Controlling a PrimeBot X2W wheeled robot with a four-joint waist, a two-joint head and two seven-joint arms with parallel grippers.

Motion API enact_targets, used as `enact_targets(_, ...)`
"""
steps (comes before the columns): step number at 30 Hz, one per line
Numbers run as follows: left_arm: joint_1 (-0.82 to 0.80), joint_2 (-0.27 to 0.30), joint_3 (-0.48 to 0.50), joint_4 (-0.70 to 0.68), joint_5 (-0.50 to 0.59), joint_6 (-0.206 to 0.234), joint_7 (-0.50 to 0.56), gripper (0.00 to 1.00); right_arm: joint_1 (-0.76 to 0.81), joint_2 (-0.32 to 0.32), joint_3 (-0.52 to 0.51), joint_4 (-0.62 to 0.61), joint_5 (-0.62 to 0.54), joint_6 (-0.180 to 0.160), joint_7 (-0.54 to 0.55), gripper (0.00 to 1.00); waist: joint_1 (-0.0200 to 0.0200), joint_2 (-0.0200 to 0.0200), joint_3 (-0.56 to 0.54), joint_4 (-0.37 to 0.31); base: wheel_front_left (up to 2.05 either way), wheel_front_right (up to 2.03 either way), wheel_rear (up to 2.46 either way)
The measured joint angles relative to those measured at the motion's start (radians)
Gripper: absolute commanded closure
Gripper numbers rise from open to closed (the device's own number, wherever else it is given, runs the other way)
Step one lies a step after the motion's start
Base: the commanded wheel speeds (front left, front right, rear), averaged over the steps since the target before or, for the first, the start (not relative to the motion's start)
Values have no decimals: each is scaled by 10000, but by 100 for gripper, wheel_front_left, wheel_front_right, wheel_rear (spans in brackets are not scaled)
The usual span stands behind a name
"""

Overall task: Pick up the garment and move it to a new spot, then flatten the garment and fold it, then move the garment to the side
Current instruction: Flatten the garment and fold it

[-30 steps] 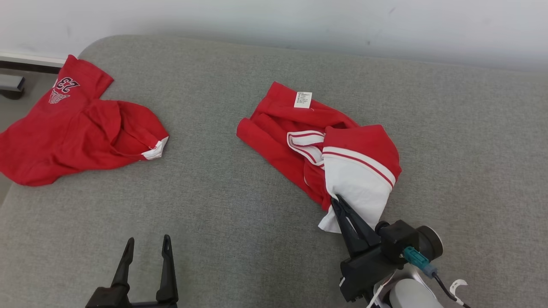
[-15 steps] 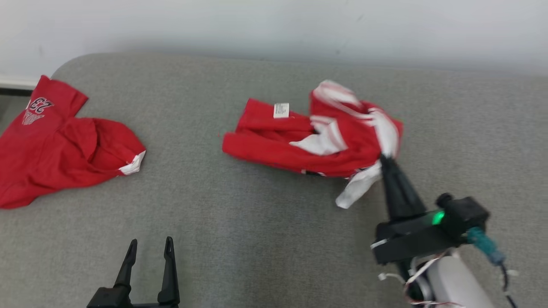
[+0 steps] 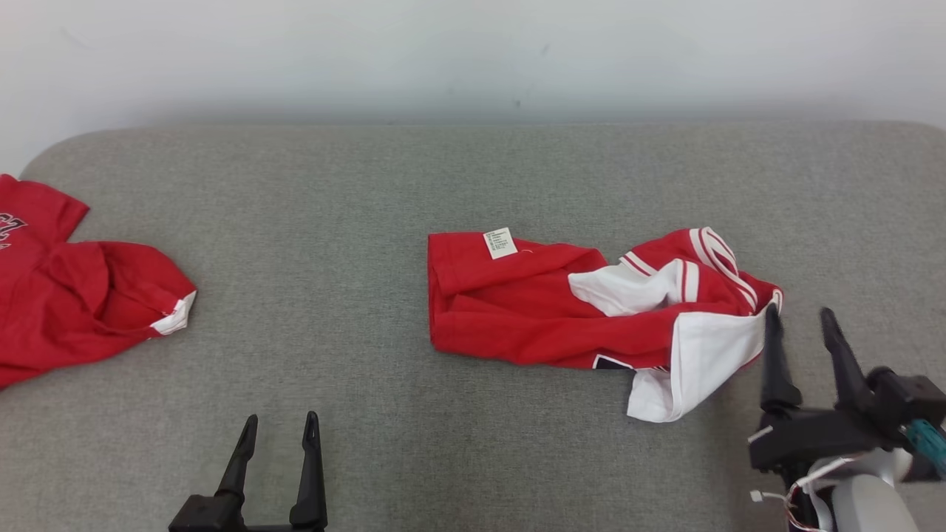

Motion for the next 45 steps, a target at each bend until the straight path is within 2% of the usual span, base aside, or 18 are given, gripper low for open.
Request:
enact_targets(4,-35,0,-38,27,-8,13,0,0,221,40,-600,163,-140,0,2,0,0,1,54,-164,0,0,0)
enact_targets(7,-105,-2,-42,46,-8,12,0,0,318,61,-562,77,-144,0,0,0,0,1,86,-298,0,0,0)
enact_targets(9,-172,0,-48,52,-8,10,0,0,370,115,-274,21,-84,0,2,0,0,0,103,-391,0,0,0)
enact_targets(16,-260,0,-169,71,-8,-2,0,0,631,142,1914,-646,251,0,0,0,0,1,218,-594,0,0,0)
enact_targets(19,-280,-2,-228,79,-56,-2,0,0,929,82,2487,-794,242,0,0,0,0,0,270,-611,0,0,0)
enact_targets(31,-403,-2,-290,182,-153,-13,0,0,754,284,2426,291,-359,0,0,0,0,0,433,-455,0,0,0)
enact_targets(32,-419,-2,-291,180,-153,-13,0,0,675,295,2382,385,-401,0,0,10,0,1,451,-424,0,0,0)
enact_targets(33,-427,-2,-291,178,-153,-13,0,0,603,305,2326,499,-431,0,0,29,0,1,464,-391,0,0,0)
enact_targets(34,-427,0,-299,178,-153,-13,0,0,547,322,2261,585,-435,0,0,59,0,1,481,-360,0,0,0)
enact_targets(35,-428,0,-295,176,-165,-13,0,0,506,332,2171,627,-435,0,2,100,0,0,497,-329,0,0,0)
enact_targets(37,-428,-2,-293,171,-176,-12,0,0,443,343,1958,546,-405,0,4,100,0,0,529,-274,0,0,0)
enact_targets(40,-422,0,-274,201,-245,-4,0,0,350,282,1603,-278,-207,0,4,100,0,1,578,-236,0,0,0)
enact_targets(45,-420,0,-284,255,-261,12,0,0,-146,-314,2029,-2188,209,0,6,100,0,0,599,-329,0,0,0)
